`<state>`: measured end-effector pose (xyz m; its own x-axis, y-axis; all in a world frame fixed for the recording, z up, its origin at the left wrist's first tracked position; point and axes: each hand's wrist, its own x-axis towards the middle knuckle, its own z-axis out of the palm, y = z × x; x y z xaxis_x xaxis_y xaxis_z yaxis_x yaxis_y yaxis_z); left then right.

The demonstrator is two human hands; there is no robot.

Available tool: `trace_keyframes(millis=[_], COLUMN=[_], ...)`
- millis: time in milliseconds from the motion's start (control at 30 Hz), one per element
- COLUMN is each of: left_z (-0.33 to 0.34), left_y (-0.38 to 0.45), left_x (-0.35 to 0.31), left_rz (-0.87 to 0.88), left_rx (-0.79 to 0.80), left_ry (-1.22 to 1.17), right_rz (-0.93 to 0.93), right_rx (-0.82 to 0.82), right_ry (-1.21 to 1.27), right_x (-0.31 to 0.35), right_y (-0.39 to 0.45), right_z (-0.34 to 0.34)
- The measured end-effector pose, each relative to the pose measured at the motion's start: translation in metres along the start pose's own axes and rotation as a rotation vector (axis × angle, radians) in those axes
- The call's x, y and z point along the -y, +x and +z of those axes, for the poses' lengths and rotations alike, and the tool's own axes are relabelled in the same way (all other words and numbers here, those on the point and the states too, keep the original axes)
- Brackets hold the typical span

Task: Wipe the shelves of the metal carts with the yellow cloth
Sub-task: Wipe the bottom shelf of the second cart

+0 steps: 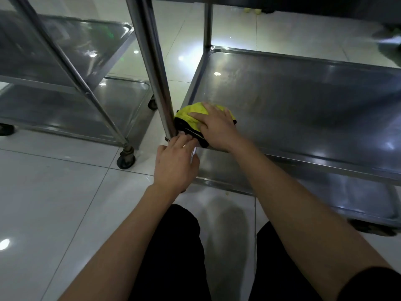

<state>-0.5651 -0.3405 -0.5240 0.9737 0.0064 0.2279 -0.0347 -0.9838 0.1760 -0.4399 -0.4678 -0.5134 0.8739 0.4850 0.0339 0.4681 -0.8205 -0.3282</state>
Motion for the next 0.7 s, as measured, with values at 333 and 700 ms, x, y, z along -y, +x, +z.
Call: trace_keyframes(millis=[333,700], left_z=[0.001,0.009], left_y=[-0.002,0.031], left_x=[-0.011,-0.156], left_rz=[-0.04,0.314], left_rx=[-0.046,0.085], left_ry=[-0.006,-0.061], right_rz=[0.187,0.439], right_rx=[-0.149,-0.254], right_ry=[-0.013,-0.077], right_x=[-0.052,-0.152], right_y=[-0.059,-0.16], right_z=[-0.014,-0.055])
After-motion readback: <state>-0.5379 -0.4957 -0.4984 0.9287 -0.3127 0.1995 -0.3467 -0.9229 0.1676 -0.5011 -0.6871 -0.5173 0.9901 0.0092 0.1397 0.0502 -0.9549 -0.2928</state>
